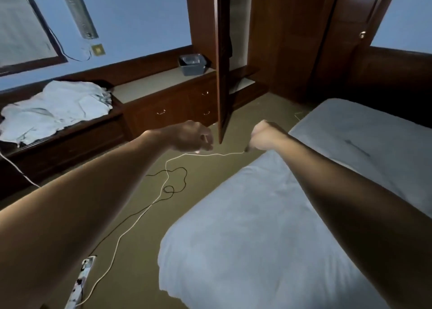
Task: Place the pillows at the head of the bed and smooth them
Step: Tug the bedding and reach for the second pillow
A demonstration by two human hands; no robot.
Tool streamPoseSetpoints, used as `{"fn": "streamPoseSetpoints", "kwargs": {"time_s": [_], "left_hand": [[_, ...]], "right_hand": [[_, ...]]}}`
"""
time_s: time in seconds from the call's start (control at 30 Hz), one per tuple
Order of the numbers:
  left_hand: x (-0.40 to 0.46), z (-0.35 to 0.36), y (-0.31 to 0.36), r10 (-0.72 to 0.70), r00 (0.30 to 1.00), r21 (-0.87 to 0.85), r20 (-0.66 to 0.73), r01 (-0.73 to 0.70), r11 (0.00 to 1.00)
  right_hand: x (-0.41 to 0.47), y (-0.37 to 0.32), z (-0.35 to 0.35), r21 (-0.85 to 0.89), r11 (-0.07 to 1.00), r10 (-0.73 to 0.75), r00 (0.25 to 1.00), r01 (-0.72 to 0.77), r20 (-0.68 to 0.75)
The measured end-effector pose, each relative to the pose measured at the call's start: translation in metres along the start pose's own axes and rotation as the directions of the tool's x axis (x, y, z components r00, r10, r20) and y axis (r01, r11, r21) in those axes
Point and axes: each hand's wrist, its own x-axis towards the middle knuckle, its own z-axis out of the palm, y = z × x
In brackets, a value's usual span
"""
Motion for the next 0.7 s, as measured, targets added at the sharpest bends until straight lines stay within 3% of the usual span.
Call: {"fn": "streamPoseSetpoints", "kwargs": {"time_s": [0.23,0.47,0.7], "left_hand": [[0.079,-0.077,-0.097,0.024,1.0,0.09,-0.002,-0.024,0.996],[0.173,-0.136,-0.175,-0.061,0.998,0.146,-0.017,0.062,0.987],[0.267,-0.205,-0.243,0.028,0.999,0.167,0.037,-0.034,0.985]], "right_hand": [[0.136,-0.094,-0.002,-0.069,0.995,-0.071,0.995,0.076,0.072],[0.247,-0.153,-0.017,0.151,0.988,-0.034,0.999,0.028,0.039],[0.338,-0.198,-0.05,0.076,0.997,-0.001,0.997,-0.004,0.071]]}}
